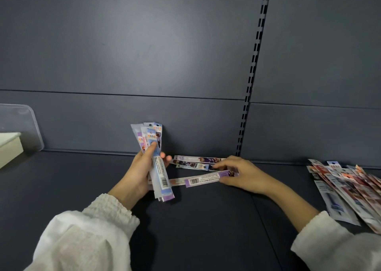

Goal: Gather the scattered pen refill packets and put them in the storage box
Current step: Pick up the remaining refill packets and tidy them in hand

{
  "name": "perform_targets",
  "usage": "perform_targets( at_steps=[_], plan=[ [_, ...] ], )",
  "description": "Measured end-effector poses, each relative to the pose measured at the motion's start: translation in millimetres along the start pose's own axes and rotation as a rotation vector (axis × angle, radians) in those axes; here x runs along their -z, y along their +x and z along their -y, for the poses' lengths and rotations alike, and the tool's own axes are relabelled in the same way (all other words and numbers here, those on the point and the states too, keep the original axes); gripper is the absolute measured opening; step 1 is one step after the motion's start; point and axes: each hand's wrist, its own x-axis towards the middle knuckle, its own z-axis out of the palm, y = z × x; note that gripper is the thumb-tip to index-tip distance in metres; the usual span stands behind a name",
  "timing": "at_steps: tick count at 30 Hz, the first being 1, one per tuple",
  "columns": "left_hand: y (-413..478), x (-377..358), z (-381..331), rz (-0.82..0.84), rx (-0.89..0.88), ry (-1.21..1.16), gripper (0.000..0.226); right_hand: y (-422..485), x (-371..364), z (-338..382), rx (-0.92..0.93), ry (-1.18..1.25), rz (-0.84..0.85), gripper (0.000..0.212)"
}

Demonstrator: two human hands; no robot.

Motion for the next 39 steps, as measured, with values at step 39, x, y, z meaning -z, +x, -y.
perform_targets(
  at_steps=[39],
  plan=[
    [-39,-27,5,0.401,0.248,0.439,0.03,-11,-2,47,0.124,0.309,-0.17,0.039]
  ],
)
